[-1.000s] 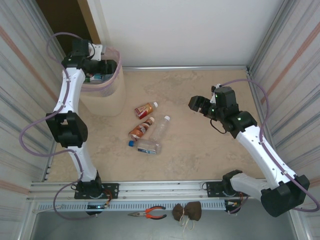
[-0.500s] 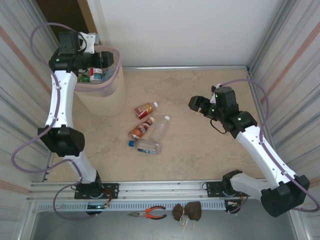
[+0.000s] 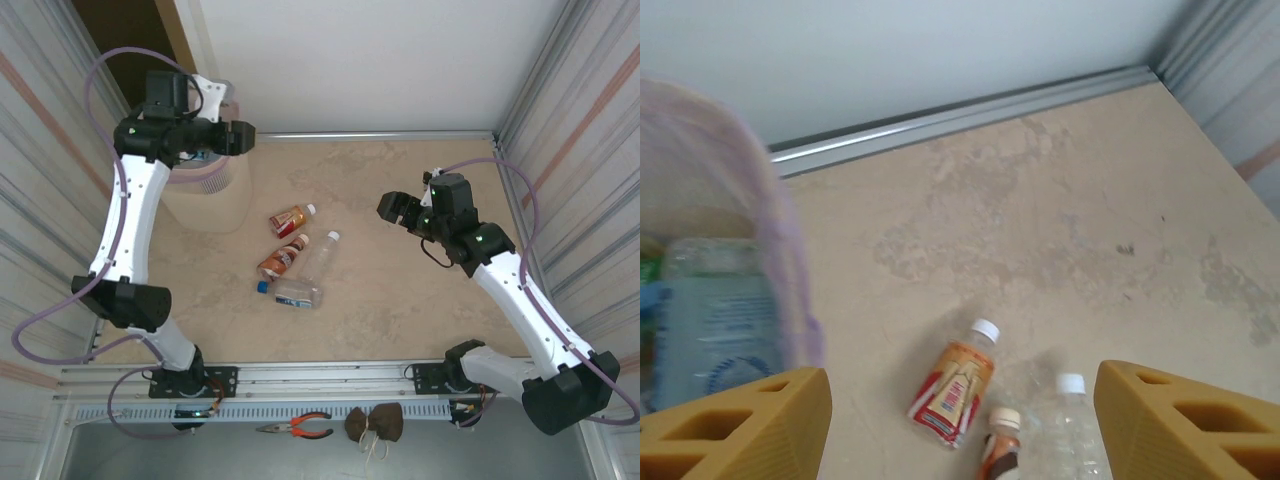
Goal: Put the plastic bottles in the bin
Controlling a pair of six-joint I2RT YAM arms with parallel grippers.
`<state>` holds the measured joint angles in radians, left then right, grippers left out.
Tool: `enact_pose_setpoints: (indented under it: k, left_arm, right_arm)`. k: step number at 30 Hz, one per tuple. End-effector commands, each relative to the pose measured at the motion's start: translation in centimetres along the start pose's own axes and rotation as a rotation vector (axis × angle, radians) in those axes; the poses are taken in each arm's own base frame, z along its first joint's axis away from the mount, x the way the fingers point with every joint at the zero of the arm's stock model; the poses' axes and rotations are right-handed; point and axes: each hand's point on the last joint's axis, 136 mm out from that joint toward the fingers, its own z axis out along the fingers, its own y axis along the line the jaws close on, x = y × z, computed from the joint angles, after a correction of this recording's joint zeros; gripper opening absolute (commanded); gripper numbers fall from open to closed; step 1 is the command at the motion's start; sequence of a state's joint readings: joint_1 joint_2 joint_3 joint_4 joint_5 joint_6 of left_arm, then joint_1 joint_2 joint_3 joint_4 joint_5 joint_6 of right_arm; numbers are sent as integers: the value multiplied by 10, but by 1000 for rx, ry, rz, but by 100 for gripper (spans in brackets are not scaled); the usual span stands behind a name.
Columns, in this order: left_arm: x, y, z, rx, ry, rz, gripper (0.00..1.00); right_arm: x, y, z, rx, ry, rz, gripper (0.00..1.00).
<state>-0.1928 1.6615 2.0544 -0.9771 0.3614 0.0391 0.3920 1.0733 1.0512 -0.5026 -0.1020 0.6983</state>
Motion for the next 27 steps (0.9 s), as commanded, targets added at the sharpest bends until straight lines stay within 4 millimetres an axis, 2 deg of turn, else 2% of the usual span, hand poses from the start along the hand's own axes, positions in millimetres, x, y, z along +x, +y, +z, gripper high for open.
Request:
enact_pose_setpoints:
  k: [1,6,11,15,26,27]
  left_arm:
    - [21,-23,-1,-9,66,78,70]
    - [51,-51,27,25,199,228,70]
    - [87,-70,68,11,356,418,70]
    - [114,-70,102,20,468,480,71]
    - [165,-46,181,13,635,549,78]
    - [176,-42,192,12,669,552,78]
  right_arm:
    - [-6,6,-9,-20,-20,-14,81]
    - [-4,5,-9,-20,-17,-18,82]
    - [-2,3,-9,-18,-18,-21,82]
    - [-2,0,-11,-10,-23,-20,82]
    - [1,-9,-16,21,-32,-16,82]
    - [1,-9,-16,23,-31,-14,82]
